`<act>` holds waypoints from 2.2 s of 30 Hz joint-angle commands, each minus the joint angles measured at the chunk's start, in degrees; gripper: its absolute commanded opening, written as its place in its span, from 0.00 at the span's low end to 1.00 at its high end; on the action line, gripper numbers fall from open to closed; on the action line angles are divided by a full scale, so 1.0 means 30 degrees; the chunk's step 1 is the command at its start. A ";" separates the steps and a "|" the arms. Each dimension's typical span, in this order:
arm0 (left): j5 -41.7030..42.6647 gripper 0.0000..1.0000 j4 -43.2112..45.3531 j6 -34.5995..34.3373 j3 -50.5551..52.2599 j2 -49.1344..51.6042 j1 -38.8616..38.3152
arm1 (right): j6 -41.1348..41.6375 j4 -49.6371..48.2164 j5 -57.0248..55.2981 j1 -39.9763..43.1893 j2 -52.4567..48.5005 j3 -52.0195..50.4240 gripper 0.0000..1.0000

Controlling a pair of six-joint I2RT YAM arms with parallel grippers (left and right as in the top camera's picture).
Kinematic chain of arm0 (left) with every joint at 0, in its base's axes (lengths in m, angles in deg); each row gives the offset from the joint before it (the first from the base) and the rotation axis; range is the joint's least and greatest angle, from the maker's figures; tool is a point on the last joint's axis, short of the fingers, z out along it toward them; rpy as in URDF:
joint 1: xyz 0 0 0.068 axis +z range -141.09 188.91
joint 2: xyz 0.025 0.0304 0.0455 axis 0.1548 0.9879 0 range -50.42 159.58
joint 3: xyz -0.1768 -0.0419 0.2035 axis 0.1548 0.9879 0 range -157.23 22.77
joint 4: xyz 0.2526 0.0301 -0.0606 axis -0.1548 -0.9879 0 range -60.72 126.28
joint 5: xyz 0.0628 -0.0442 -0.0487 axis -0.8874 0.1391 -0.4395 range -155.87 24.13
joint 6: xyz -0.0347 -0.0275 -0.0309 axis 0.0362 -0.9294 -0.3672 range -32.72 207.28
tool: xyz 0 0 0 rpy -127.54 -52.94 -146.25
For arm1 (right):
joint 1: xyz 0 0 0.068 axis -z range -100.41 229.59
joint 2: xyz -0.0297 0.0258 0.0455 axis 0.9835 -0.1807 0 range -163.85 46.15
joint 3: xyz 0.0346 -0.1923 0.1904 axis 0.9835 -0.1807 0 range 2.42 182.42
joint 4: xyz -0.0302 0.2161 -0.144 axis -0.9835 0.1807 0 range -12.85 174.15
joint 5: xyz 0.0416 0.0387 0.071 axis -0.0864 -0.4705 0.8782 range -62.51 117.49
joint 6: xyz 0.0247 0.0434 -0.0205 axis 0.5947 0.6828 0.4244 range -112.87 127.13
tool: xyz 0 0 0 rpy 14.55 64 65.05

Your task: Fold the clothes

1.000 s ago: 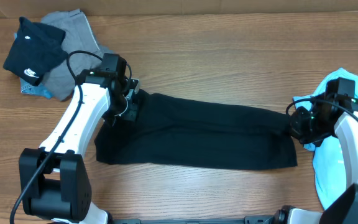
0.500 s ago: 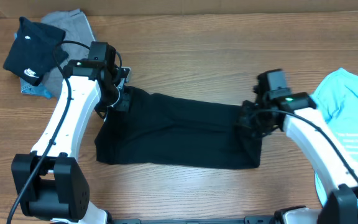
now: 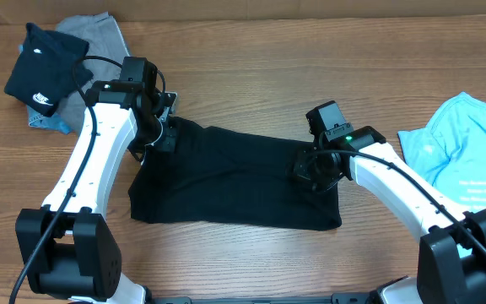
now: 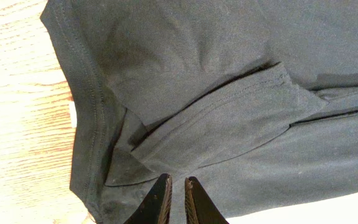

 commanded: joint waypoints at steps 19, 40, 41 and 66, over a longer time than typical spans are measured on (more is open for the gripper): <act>0.0007 0.12 -0.0066 0.0299 -0.0393 -0.0007 0.0058 | 0.4007 -0.5129 0.1406 -0.3359 -0.0117 -0.0131 0.07; -0.0058 0.21 -0.0277 0.0372 -0.0393 -0.0007 0.0058 | 0.2193 -0.4262 0.1457 -0.2368 0.0138 0.0554 0.31; -0.0058 0.22 -0.0277 0.0372 -0.0393 -0.0007 0.0058 | 0.1938 -0.3643 0.1464 -0.1996 0.0146 0.0612 0.33; -0.0051 0.27 0.0189 0.0364 -0.0393 -0.0007 0.0058 | -0.0051 -0.4918 0.5144 -0.1297 -0.0561 -0.3082 0.33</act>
